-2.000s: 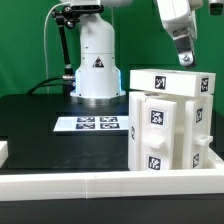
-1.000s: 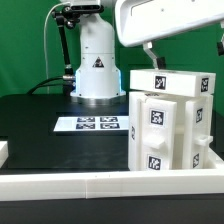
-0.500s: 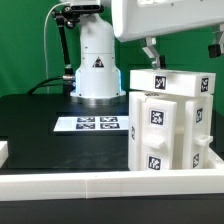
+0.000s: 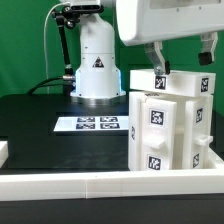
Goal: Assemble cabinet
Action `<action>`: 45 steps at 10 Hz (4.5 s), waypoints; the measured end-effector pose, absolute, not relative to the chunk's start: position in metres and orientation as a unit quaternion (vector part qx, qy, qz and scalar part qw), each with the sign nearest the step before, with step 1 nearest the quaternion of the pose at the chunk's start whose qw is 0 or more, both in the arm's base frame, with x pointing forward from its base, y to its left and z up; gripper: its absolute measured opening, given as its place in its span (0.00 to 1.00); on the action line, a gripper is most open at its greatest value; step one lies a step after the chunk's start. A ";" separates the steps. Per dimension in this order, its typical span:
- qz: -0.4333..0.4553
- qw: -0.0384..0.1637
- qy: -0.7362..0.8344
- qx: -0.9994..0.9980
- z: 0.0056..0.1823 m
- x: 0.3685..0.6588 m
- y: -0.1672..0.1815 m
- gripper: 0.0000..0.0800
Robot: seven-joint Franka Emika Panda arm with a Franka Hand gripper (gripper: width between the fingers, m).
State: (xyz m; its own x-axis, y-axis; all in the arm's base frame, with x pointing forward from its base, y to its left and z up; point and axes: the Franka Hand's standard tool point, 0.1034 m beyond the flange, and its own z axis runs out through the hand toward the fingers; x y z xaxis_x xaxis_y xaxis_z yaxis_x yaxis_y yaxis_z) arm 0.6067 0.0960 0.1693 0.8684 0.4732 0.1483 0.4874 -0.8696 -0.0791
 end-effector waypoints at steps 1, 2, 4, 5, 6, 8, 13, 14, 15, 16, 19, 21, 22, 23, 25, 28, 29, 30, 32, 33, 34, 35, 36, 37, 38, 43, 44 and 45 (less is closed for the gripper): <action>-0.058 0.057 -0.246 -0.966 0.164 0.602 0.095 1.00; -0.058 0.056 -0.245 -0.966 0.162 0.602 0.094 1.00; -0.060 0.052 -0.244 -0.967 0.155 0.598 0.092 1.00; -0.060 0.052 -0.243 -0.967 0.155 0.598 0.092 0.98; -0.060 0.052 -0.242 -0.967 0.155 0.598 0.091 0.76; -0.060 0.052 -0.241 -0.967 0.155 0.598 0.089 0.71; -0.053 0.059 -0.115 -0.990 0.155 0.599 0.084 0.71; -0.052 0.060 -0.101 -0.992 0.155 0.599 0.084 0.71; -0.049 0.063 -0.041 -0.996 0.155 0.599 0.084 0.71; -0.048 0.066 0.020 -0.997 0.154 0.598 0.086 0.71; -0.053 0.075 0.228 -0.969 0.156 0.602 0.084 0.71; -0.049 0.081 0.339 -0.936 0.155 0.603 0.079 0.71; -0.053 0.089 0.414 -0.904 0.155 0.606 0.075 0.71; -0.049 0.092 0.452 -0.886 0.155 0.605 0.076 0.71; -0.042 0.096 0.524 -0.845 0.155 0.606 0.074 0.71; -0.017 0.108 0.676 -0.729 0.154 0.604 0.074 0.71; -0.005 0.112 0.731 -0.673 0.153 0.603 0.075 0.71; 0.006 0.116 0.775 -0.621 0.153 0.603 0.074 0.71; 0.016 0.119 0.809 -0.576 0.153 0.603 0.074 0.71; 0.028 0.121 0.850 -0.513 0.153 0.604 0.075 0.71; 0.031 0.122 0.859 -0.495 0.153 0.604 0.075 0.71; 0.036 0.126 0.869 -0.478 0.154 0.605 0.076 0.71; 0.043 0.132 0.877 -0.460 0.155 0.606 0.078 0.71; 0.049 0.137 0.879 -0.455 0.155 0.606 0.078 0.71; 0.050 0.139 0.879 -0.453 0.155 0.606 0.079 0.71; 0.048 0.157 0.865 -0.474 0.173 0.610 0.088 1.00; 0.048 0.158 0.865 -0.473 0.174 0.610 0.089 1.00; 0.048 0.162 0.865 -0.472 0.177 0.613 0.089 1.00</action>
Offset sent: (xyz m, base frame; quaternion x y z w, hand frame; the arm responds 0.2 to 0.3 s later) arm -0.0042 0.0028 -0.0101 -0.0077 0.0139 -0.0035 0.9999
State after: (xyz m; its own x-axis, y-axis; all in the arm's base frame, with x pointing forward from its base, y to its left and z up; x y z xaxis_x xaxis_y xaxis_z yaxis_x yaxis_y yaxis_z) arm 0.6132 0.0890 0.1765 -0.5019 -0.8015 -0.3250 -0.8324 0.5497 -0.0702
